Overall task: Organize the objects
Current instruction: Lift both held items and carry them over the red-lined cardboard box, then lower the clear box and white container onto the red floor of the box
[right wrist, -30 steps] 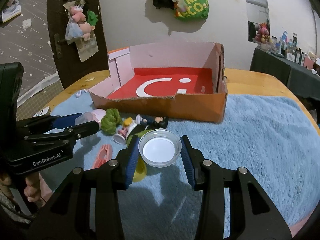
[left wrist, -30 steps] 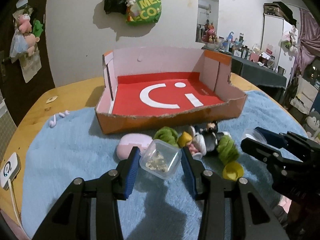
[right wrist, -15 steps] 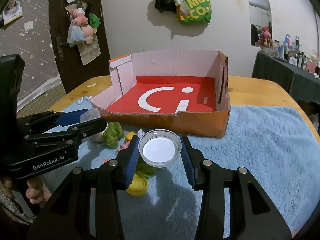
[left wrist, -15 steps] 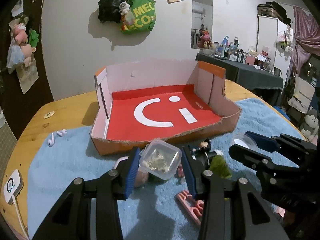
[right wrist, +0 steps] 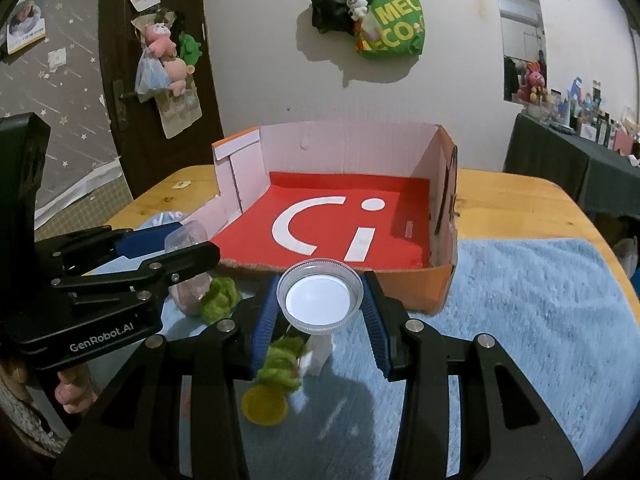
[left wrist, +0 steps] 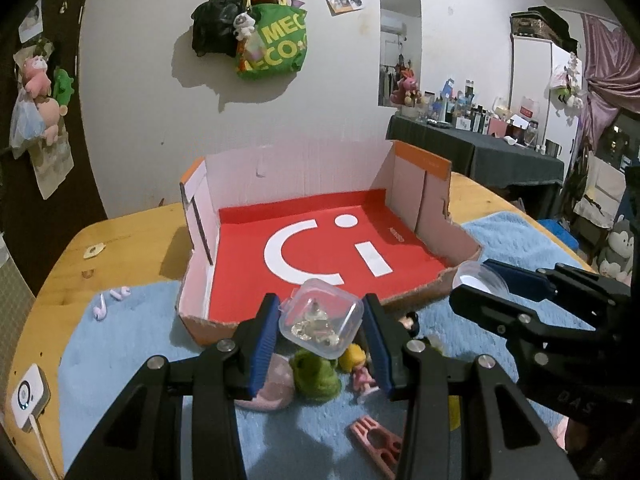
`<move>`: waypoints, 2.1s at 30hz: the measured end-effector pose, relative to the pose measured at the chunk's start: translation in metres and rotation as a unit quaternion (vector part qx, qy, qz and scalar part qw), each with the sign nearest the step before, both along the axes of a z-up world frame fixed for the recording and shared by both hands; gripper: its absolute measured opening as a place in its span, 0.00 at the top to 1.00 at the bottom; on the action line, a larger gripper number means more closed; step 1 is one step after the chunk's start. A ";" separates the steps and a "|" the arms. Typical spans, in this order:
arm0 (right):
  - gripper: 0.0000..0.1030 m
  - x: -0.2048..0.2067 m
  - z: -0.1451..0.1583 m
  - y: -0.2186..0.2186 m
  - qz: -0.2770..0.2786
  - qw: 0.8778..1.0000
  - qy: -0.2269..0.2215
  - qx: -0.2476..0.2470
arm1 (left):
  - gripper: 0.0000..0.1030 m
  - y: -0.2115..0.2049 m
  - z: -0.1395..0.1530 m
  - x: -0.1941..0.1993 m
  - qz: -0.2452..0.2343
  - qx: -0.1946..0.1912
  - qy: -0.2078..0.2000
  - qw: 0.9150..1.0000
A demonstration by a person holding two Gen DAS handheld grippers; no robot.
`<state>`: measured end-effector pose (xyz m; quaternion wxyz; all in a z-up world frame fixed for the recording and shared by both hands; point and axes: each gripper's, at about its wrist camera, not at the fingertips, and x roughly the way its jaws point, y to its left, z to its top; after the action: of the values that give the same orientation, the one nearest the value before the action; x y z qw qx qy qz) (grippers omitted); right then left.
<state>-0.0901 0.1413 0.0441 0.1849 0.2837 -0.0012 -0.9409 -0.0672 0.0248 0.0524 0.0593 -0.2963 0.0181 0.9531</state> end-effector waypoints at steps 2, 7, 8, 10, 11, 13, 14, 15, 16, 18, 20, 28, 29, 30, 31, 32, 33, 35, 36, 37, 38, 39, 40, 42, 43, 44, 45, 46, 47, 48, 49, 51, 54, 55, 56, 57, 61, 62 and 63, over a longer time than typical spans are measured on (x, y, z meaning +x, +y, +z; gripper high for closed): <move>0.62 -0.003 0.002 0.001 0.002 1.000 -0.002 -0.004 | 0.57 0.001 0.002 -0.002 -0.001 -0.001 0.003 1.000; 0.62 -0.011 0.005 0.003 0.007 1.000 -0.008 -0.011 | 0.57 0.002 0.007 -0.007 -0.002 -0.005 0.007 1.000; 0.62 -0.012 0.006 0.003 0.007 1.000 -0.008 -0.010 | 0.57 0.002 0.008 -0.009 -0.002 -0.005 0.007 1.000; 0.62 -0.014 0.007 0.004 0.007 1.000 -0.009 -0.008 | 0.57 0.002 0.009 -0.012 -0.002 -0.006 0.007 1.000; 0.62 -0.015 0.007 0.003 0.008 1.000 -0.009 -0.007 | 0.57 0.002 0.010 -0.013 -0.002 -0.006 0.007 1.000; 0.62 -0.018 0.008 0.003 0.008 1.000 -0.009 -0.002 | 0.57 0.002 0.011 -0.015 -0.002 -0.006 0.007 1.000; 0.62 -0.019 0.009 0.003 0.009 1.000 -0.010 -0.001 | 0.57 0.002 0.011 -0.017 -0.003 -0.006 0.006 1.000; 0.62 -0.020 0.010 0.003 0.010 1.000 -0.011 -0.001 | 0.57 0.002 0.011 -0.017 -0.003 -0.007 0.005 1.000; 0.62 -0.022 0.010 0.003 0.012 1.000 -0.013 -0.003 | 0.57 0.002 0.012 -0.020 -0.003 -0.008 0.004 1.000; 0.62 -0.026 0.011 0.004 0.015 1.000 -0.017 -0.007 | 0.57 0.001 0.014 -0.024 -0.004 -0.008 0.004 1.000; 0.62 -0.030 0.012 0.004 0.017 1.000 -0.020 -0.008 | 0.57 0.001 0.016 -0.029 -0.005 -0.008 0.003 1.000; 0.62 -0.046 0.016 0.004 0.023 0.999 -0.030 -0.013 | 0.57 0.001 0.020 -0.046 -0.006 -0.016 0.001 1.000; 0.62 -0.048 0.016 0.005 0.023 0.999 -0.032 -0.013 | 0.57 0.001 0.020 -0.048 -0.007 -0.016 -0.001 1.000; 0.62 -0.050 0.016 0.005 0.022 0.999 -0.034 -0.013 | 0.57 0.001 0.020 -0.050 -0.007 -0.015 -0.002 1.000; 0.62 -0.052 0.016 0.005 0.022 0.999 -0.036 -0.012 | 0.57 0.001 0.019 -0.052 -0.008 -0.015 -0.004 1.000; 0.62 -0.055 0.015 0.005 0.021 0.999 -0.037 -0.009 | 0.57 0.001 0.018 -0.054 -0.008 -0.015 -0.007 1.000; 0.62 -0.056 0.015 0.004 0.021 0.999 -0.037 -0.007 | 0.57 0.000 0.017 -0.055 -0.008 -0.015 -0.008 1.000; 0.62 -0.060 0.015 0.004 0.021 0.999 -0.039 -0.005 | 0.57 0.000 0.014 -0.060 -0.008 -0.014 -0.014 1.000; 0.62 -0.062 0.014 0.004 0.021 0.999 -0.041 -0.005 | 0.57 -0.001 0.013 -0.062 -0.008 -0.013 -0.016 1.000; 0.62 -0.065 0.014 0.004 0.021 0.999 -0.044 -0.007 | 0.57 -0.002 0.012 -0.065 -0.007 -0.012 -0.019 1.000; 0.62 -0.067 0.013 0.005 0.021 0.999 -0.047 -0.009 | 0.57 -0.002 0.011 -0.067 -0.007 -0.010 -0.021 1.000; 0.62 -0.068 0.012 0.005 0.020 0.999 -0.050 -0.009 | 0.57 -0.003 0.011 -0.069 -0.008 -0.009 -0.023 1.000; 0.62 -0.070 0.011 0.005 0.019 0.998 -0.052 -0.009 | 0.57 -0.003 0.010 -0.072 -0.008 -0.008 -0.026 1.000; 0.62 -0.074 0.007 0.007 0.018 0.998 -0.060 -0.008 | 0.57 -0.004 0.007 -0.076 -0.008 -0.007 -0.032 0.999; 0.62 -0.076 0.006 0.007 0.019 0.998 -0.064 -0.008 | 0.57 -0.004 0.006 -0.079 -0.008 -0.007 -0.036 0.999; 0.62 -0.079 0.004 0.008 0.018 0.997 -0.068 -0.009 | 0.57 -0.004 0.004 -0.082 -0.008 -0.006 -0.040 0.999; 0.62 -0.081 0.002 0.008 0.018 0.997 -0.073 -0.008 | 0.57 -0.004 0.003 -0.085 -0.008 -0.005 -0.045 0.999; 0.62 -0.083 0.000 0.008 0.018 0.997 -0.077 -0.008 | 0.57 -0.004 0.002 -0.086 -0.008 -0.005 -0.048 0.999; 0.62 -0.085 -0.002 0.009 0.018 0.997 -0.080 -0.008 | 0.57 -0.004 0.001 -0.088 -0.008 -0.005 -0.052 0.999; 0.62 -0.086 -0.003 0.009 0.018 0.996 -0.083 -0.008 | 0.57 -0.004 -0.001 -0.091 -0.009 -0.005 -0.056 0.998; 0.62 -0.088 -0.003 0.009 0.018 0.996 -0.086 -0.007 | 0.57 -0.004 -0.003 -0.093 -0.009 -0.005 -0.059 0.998; 0.62 -0.092 -0.005 0.010 0.018 0.996 -0.091 -0.007 | 0.57 -0.004 -0.006 -0.097 -0.008 -0.007 -0.065 0.998; 0.62 -0.096 -0.008 0.011 0.019 0.995 -0.098 -0.005 | 0.57 -0.004 -0.010 -0.103 -0.005 -0.009 -0.072 0.997; 0.62 -0.097 -0.009 0.010 0.020 0.995 -0.100 -0.004 | 0.57 -0.004 -0.011 -0.104 -0.004 -0.011 -0.075 0.997; 0.62 -0.099 -0.010 0.010 0.020 0.995 -0.102 -0.003 | 0.57 -0.004 -0.012 -0.106 -0.003 -0.011 -0.077 0.997; 0.62 -0.101 -0.011 0.010 0.020 0.994 -0.105 -0.003 | 0.57 -0.004 -0.013 -0.108 -0.003 -0.012 -0.079 0.997; 0.62 -0.108 -0.015 0.012 0.018 0.993 -0.115 -0.003 | 0.57 -0.005 -0.016 -0.116 -0.001 -0.017 -0.087 0.996; 0.62 -0.109 -0.015 0.012 0.018 0.993 -0.116 -0.001 | 0.57 -0.005 -0.017 -0.118 0.000 -0.016 -0.089 0.996; 0.62 -0.111 -0.015 0.012 0.018 0.993 -0.117 -0.001 | 0.57 -0.006 -0.018 -0.120 0.000 -0.015 -0.091 0.996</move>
<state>-0.2009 0.1533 0.0288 0.2009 0.3919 -0.0187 -0.8976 -0.1867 0.0189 0.0346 0.0565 -0.3824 0.0271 0.9219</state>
